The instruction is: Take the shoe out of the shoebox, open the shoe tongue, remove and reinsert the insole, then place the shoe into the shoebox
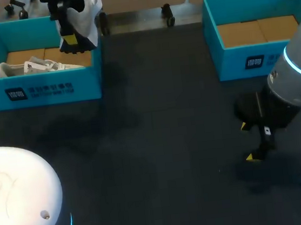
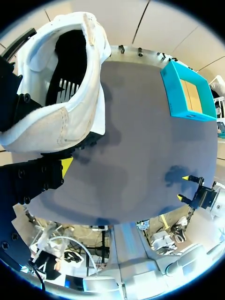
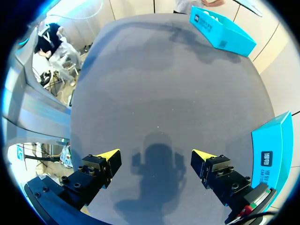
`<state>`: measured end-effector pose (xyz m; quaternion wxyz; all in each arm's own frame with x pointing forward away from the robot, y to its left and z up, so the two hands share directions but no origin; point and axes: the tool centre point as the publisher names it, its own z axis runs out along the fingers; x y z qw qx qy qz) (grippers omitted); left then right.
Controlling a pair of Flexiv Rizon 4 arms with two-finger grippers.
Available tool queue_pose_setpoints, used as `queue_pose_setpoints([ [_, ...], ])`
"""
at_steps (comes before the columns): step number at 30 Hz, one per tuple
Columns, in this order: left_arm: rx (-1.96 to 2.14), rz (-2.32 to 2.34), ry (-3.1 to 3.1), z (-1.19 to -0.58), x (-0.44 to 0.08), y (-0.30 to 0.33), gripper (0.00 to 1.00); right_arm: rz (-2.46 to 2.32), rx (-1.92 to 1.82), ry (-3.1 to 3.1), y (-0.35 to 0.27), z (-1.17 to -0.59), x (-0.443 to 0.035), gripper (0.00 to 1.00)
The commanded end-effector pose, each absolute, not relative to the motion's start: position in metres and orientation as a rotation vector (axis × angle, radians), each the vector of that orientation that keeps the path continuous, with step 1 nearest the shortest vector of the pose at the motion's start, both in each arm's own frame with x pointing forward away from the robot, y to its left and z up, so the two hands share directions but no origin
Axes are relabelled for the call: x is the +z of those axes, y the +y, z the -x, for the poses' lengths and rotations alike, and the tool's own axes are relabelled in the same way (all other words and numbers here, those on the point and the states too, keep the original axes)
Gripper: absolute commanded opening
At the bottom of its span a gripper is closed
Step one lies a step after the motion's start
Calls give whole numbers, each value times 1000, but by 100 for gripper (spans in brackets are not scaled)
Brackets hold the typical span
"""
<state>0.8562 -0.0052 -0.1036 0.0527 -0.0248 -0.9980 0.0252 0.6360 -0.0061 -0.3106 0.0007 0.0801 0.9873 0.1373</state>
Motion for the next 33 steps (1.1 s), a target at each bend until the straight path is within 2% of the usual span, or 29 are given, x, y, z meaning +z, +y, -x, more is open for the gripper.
queue_pose_setpoints([
  [1, 77, 77, -3036, -856, -102, -4, 0, -251, 431, 3098, -6, -635, -311, 100],
  [11, 100, 77, -3027, -859, -96, 3, 0, -251, 431, 3098, -6, -635, -311, 100],
  [18, 125, 42, -3015, -881, -88, 45, 0, -251, 431, 3098, -6, -635, -311, 100],
  [33, 67, 66, -3024, -943, -112, 136, 0, -251, 431, 3098, -6, -635, -311, 100],
])
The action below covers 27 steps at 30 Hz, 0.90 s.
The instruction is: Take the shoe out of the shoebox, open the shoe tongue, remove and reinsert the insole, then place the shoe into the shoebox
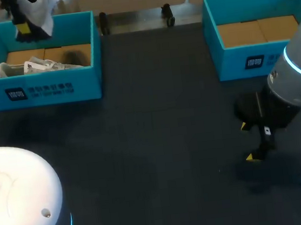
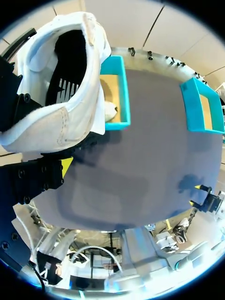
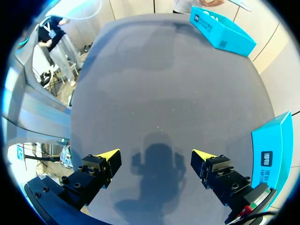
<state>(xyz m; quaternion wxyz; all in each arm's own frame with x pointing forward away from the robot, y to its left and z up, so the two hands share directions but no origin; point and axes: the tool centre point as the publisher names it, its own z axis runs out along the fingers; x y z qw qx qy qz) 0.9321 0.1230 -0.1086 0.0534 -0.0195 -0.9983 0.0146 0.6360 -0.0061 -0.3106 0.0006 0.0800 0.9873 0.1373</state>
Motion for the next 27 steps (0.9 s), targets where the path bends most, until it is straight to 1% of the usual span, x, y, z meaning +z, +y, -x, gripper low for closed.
queue_pose_setpoints([
  [1, 69, 67, -3024, -947, -114, 140, 0, -251, 431, 3098, -6, -635, -311, 100],
  [7, 92, 68, -3015, -971, -119, 161, 0, -251, 431, 3098, -6, -635, -311, 100],
  [22, 92, 68, -3015, -971, -119, 161, 0, -251, 431, 3098, -6, -635, -311, 100],
  [27, 93, 33, -3042, -1009, -125, 160, 0, -251, 431, 3098, -6, -635, -311, 100],
])
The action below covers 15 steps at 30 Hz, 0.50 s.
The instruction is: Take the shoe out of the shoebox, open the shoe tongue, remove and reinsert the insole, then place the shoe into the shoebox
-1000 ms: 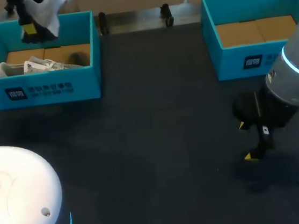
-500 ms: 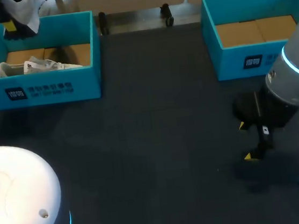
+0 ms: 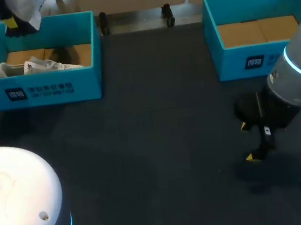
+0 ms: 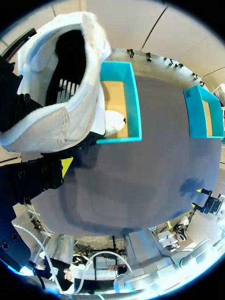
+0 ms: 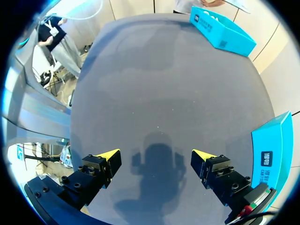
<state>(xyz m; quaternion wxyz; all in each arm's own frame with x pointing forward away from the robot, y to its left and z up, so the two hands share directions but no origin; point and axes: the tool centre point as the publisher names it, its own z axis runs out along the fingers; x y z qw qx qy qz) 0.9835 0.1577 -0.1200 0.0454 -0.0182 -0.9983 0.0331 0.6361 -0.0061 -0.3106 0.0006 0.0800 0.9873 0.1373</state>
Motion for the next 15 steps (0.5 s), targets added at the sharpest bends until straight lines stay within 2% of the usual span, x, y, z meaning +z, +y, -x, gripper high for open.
queue_pose_setpoints([
  [1, 83, 28, -3042, -1018, -128, 163, 0, -251, 431, 3098, -6, -635, -311, 100],
  [15, 112, 42, -3019, -1102, -169, 217, 0, -251, 431, 3098, -6, -635, -311, 100],
])
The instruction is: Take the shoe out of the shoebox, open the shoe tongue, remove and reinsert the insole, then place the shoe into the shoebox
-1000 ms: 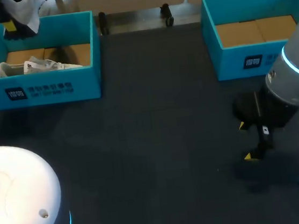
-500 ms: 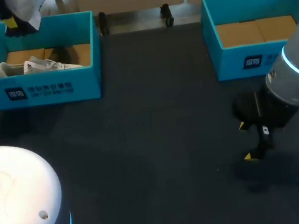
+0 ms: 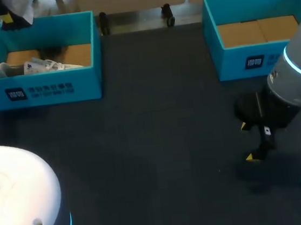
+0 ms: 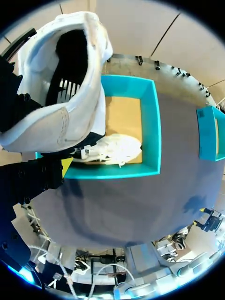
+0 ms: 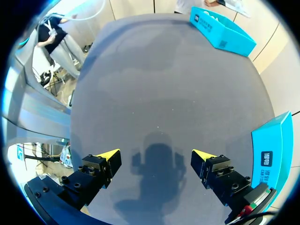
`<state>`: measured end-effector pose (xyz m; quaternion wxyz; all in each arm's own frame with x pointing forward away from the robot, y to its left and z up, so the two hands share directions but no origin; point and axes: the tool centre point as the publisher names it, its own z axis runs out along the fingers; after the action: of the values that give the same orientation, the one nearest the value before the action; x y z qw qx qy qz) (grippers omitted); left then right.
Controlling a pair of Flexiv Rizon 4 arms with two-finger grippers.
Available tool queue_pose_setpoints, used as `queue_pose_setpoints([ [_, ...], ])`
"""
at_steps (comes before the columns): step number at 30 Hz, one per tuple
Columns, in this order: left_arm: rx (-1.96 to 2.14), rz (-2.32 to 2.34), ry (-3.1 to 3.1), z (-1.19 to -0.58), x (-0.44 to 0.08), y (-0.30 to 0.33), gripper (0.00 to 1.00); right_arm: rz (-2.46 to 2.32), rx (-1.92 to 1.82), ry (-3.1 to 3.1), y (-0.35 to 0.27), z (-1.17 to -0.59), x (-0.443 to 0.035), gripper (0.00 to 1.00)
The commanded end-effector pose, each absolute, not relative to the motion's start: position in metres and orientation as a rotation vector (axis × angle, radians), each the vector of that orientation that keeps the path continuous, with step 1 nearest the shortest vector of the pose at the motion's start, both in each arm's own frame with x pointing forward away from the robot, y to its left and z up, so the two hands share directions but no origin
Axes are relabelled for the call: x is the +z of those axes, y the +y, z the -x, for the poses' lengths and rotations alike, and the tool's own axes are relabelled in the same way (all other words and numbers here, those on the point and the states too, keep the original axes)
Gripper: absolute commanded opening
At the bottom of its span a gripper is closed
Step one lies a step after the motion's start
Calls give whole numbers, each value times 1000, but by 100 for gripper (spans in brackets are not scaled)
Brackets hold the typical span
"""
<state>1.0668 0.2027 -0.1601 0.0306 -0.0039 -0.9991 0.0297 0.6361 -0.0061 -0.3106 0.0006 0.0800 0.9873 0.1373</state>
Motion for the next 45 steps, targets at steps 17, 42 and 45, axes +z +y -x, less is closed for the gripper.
queue_pose_setpoints([
  [17, -47, 927, -2925, -1137, -173, 279, 0, -251, 431, 3098, -6, -635, -311, 100],
  [42, -261, 1791, -2591, -1128, -186, 287, 0, -251, 431, 3098, -6, -635, -311, 100],
  [45, -599, 1963, -2424, -1125, -189, 297, 0, -251, 431, 3098, -6, -635, -311, 100],
])
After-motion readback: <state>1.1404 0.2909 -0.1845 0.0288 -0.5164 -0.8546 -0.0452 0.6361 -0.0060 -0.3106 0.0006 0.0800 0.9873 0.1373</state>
